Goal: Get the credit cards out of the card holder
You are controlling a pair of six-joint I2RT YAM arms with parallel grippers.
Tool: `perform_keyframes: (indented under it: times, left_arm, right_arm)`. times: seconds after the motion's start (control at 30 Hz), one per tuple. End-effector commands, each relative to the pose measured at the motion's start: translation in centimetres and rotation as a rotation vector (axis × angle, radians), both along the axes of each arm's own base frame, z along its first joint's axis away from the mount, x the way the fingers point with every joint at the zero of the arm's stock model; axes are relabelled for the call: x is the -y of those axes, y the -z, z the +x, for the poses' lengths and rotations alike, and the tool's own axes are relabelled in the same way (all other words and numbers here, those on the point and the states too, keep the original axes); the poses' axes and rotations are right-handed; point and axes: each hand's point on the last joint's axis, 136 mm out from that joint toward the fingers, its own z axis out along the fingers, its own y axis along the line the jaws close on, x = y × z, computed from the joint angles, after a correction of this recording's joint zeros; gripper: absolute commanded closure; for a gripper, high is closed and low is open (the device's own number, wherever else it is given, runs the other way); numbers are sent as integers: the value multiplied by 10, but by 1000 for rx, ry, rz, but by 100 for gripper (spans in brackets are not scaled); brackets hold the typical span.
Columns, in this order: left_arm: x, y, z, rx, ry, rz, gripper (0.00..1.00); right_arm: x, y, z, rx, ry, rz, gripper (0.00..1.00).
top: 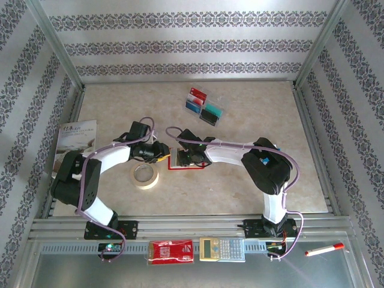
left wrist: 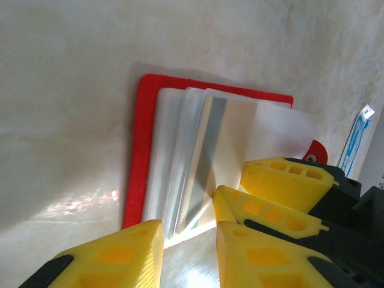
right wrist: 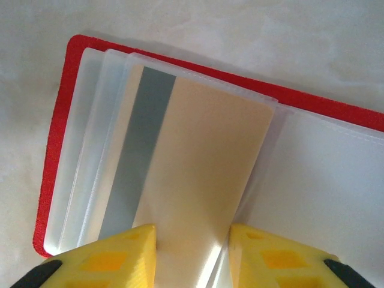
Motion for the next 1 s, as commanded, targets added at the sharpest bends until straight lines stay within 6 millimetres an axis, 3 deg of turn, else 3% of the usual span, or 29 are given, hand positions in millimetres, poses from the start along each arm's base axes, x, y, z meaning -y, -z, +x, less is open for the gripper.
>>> perform_keyframes:
  times: [0.0,0.57,0.73,0.97]
  left_arm:
    - [17,-1,-1,2,38,-40,70]
    - [31,27,-11,-42,100,96,75]
    - [21,38,-13,-59,90,176,78]
    - [20,37,-13,-54,100,189,78]
  right_arm:
    - [25,28,-13,-87,30,-48,64]
    - [30,32,-11,-113,53,1,72]
    - [31,32,-11,-116,63,4,74]
    - [31,34,-10,-120,62,1,74]
